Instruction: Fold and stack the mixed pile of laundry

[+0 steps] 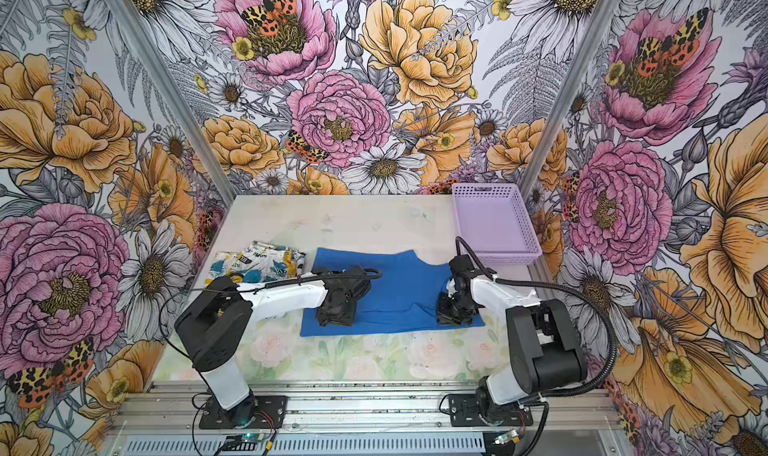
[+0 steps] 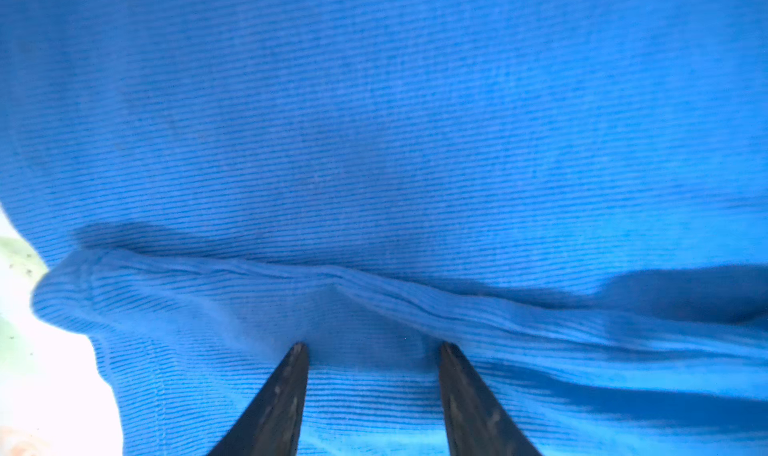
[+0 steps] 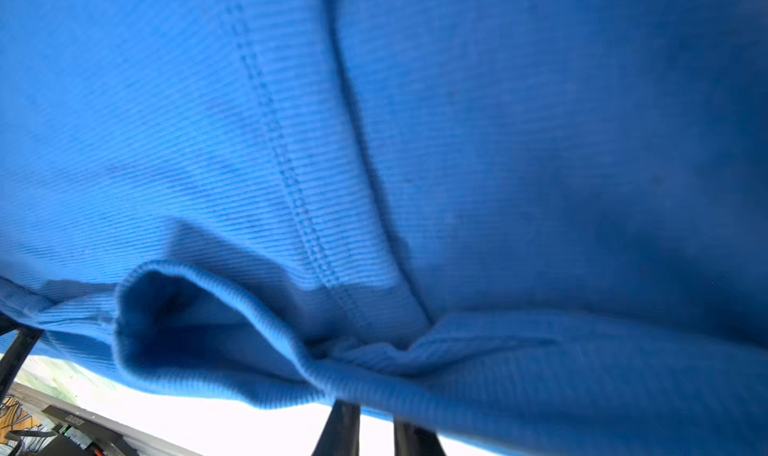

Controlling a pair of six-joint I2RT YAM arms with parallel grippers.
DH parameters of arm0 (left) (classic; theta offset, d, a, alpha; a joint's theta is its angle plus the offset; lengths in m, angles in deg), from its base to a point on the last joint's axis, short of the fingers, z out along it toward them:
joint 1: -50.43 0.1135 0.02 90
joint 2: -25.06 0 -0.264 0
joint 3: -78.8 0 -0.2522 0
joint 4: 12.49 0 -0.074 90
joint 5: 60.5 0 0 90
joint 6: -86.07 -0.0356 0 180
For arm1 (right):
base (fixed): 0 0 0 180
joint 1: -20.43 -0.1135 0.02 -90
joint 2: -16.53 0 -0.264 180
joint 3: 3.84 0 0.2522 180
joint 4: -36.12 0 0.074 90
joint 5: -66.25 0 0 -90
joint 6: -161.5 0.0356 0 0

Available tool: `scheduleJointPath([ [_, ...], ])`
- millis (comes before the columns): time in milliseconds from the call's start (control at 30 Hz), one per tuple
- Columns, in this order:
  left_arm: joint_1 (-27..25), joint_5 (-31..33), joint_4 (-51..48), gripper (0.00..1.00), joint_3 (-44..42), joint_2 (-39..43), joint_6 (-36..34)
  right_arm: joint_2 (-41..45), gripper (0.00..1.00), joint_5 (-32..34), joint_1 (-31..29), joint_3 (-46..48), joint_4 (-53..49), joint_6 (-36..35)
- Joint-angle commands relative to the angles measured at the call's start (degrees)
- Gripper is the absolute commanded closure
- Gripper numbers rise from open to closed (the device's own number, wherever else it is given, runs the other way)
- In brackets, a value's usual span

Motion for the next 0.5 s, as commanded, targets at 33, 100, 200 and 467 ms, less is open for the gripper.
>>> scheduleJointPath([
  [33,0.99,-0.55,1.66,0.48,-1.54,-0.02,0.5,-0.22,0.69,5.86,-0.42,1.0,1.88,-0.39],
  [100,1.27,-0.62,1.65,0.48,-1.88,-0.02,0.47,-0.47,0.68,6.21,-0.09,0.36,1.7,0.36],
  [200,1.51,-0.16,1.55,0.48,-2.47,0.35,0.07,-0.58,0.67,6.73,0.82,0.22,1.8,2.34],
  [467,-4.16,0.89,0.42,0.47,11.51,-1.33,-6.91,3.95,0.63,2.7,5.78,-4.65,-3.28,3.35],
])
